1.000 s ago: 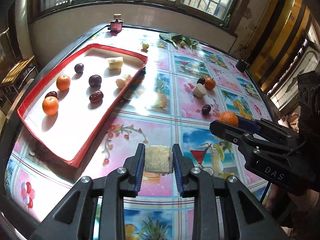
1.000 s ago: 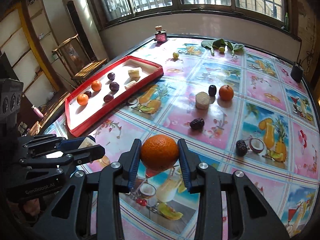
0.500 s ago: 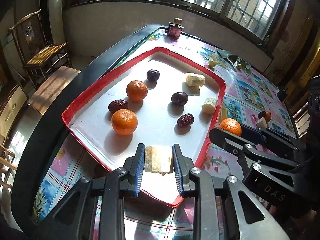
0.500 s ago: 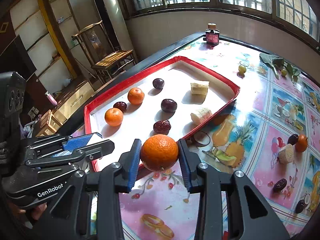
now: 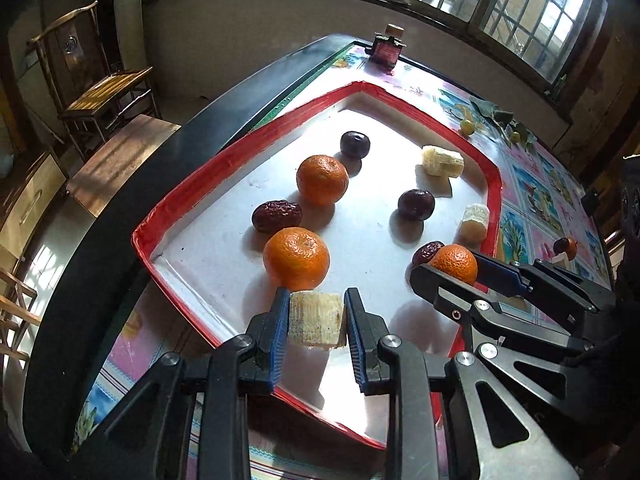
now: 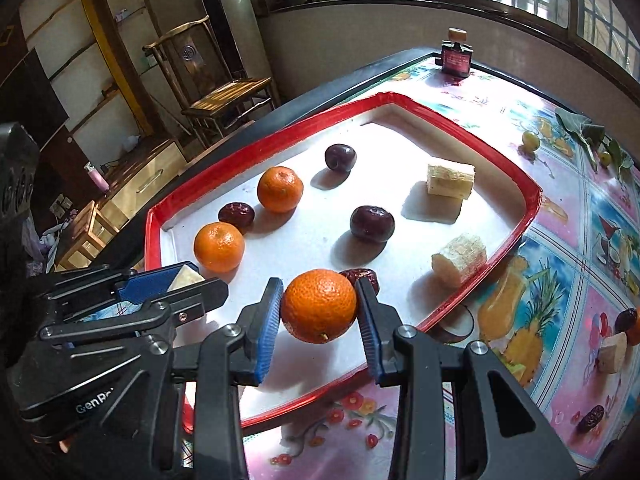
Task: Organize fruits
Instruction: 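Lower the orange and white block into the tray and open both grippers, then move both open grippers back over the table fruits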
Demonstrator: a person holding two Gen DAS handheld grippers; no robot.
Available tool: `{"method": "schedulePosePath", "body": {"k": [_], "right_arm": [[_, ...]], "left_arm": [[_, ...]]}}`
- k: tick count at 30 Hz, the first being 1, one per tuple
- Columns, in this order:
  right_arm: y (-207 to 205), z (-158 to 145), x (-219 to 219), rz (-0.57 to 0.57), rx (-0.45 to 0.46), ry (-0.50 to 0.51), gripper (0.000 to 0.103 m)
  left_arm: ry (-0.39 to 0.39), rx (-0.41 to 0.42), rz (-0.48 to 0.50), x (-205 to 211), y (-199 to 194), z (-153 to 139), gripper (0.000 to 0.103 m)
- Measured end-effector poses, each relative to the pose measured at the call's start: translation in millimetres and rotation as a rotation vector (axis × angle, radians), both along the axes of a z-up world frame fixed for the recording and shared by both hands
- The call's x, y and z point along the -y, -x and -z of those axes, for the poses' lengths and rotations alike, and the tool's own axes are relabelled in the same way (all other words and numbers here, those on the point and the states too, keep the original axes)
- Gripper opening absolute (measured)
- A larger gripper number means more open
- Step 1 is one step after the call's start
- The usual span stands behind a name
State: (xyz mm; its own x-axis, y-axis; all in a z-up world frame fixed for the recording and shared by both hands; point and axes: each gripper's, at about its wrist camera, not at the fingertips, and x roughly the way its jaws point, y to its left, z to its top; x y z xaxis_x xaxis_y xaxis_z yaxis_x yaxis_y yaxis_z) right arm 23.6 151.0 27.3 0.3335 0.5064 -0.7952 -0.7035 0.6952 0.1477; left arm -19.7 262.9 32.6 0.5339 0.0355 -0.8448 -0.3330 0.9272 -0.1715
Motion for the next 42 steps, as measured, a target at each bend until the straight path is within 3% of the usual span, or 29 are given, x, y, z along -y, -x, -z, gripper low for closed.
{"method": "schedulePosePath", "body": {"k": [5, 9, 15, 19, 31, 42], "right_arm": [[-5.2, 4.3, 1.4, 0.020, -0.005, 0.009, 0.039], [-9.0, 4.3, 5.6, 0.041, 0.000, 0.014, 0.039], [-5.8, -8.2, 15.0, 0.063, 0.026, -0.005, 0.050], [-1.6, -18.5, 26.1, 0.087, 0.035, -0.029, 0.058], [15.7, -28.7, 96.2, 0.181, 0.021, -0.045, 0.063], [18.2, -15.0, 216.3, 0.371, -0.015, -0.037, 0.064]], "left_arm": [[-0.036, -0.012, -0.018, 1.1, -5.0, -1.8, 0.033], [-0.068, -0.029, -0.082, -5.2, -4.8, -2.7, 0.061], [-0.152, -0.001, -0.130, -3.4, -1.3, -14.4, 0.079], [-0.180, 0.012, -0.126, 4.4, 1.0, -21.1, 0.079], [-0.189, 0.043, -0.074, 56.0, 5.4, -35.7, 0.079], [-0.184, 0.022, 0.143, 160.2, -5.8, -28.2, 0.079]]}}
